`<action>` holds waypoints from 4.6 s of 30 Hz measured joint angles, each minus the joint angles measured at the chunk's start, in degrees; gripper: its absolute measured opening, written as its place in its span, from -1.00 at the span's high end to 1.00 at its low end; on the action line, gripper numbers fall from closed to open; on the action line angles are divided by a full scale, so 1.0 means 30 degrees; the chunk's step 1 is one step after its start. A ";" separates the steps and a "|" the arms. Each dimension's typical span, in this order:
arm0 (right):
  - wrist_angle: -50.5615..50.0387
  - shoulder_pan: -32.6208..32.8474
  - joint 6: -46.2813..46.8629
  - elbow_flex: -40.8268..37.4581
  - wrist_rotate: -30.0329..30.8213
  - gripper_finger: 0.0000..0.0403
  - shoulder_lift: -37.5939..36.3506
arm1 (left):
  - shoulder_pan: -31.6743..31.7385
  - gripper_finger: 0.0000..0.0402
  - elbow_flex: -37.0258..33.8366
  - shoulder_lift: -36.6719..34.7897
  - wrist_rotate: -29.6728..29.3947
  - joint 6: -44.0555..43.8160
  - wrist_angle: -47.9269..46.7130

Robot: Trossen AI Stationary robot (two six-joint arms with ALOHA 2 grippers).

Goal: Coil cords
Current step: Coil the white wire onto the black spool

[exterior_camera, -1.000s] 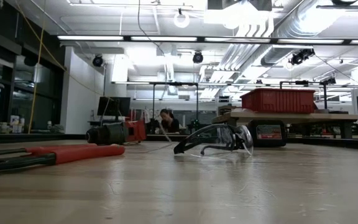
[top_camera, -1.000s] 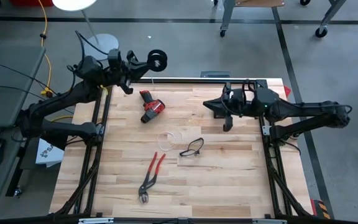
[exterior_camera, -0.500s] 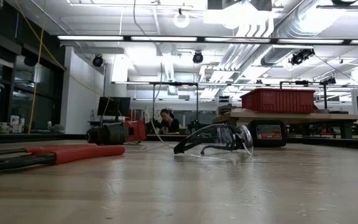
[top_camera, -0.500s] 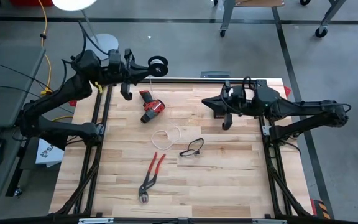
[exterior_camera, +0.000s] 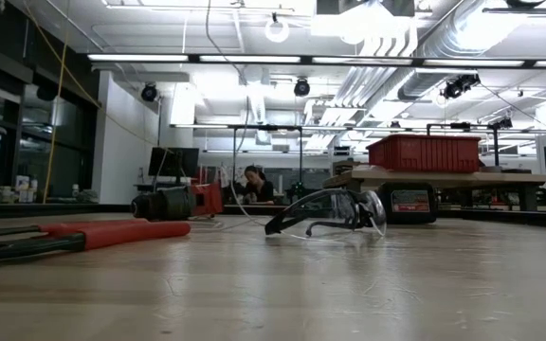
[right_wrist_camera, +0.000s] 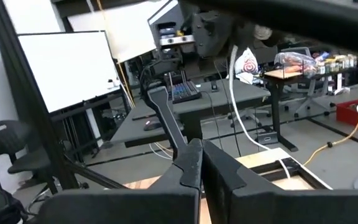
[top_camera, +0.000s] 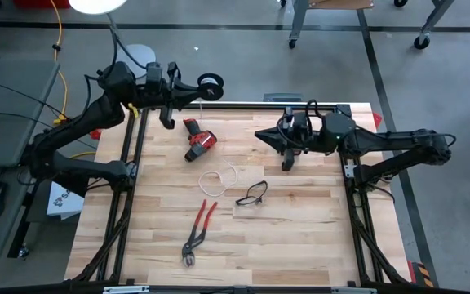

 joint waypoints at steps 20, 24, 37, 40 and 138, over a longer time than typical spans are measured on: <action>-0.0304 -0.0007 -0.1557 0.0015 -0.0462 1.00 -0.0421 | -0.0058 1.00 0.0000 0.0562 -0.1063 -0.1167 0.1837; -0.0387 -0.0001 -0.1575 0.0015 -0.0510 1.00 -0.0418 | -0.0195 1.00 -0.0006 0.0562 -0.1473 -0.0702 0.1341; 0.0947 0.0099 -0.0583 0.0015 -0.2324 1.00 0.0890 | -0.3020 1.00 0.0015 0.0562 -0.2275 -0.4333 0.1968; 0.1832 0.0302 -0.0891 0.0015 -0.2321 0.94 0.1913 | -0.4029 1.00 0.0540 0.0723 -0.2690 -0.4846 0.1962; -2.0596 0.4524 -0.8504 2.4625 0.4292 1.00 1.1633 | -0.5088 1.00 0.4568 -0.1684 0.1881 -1.9568 -0.8396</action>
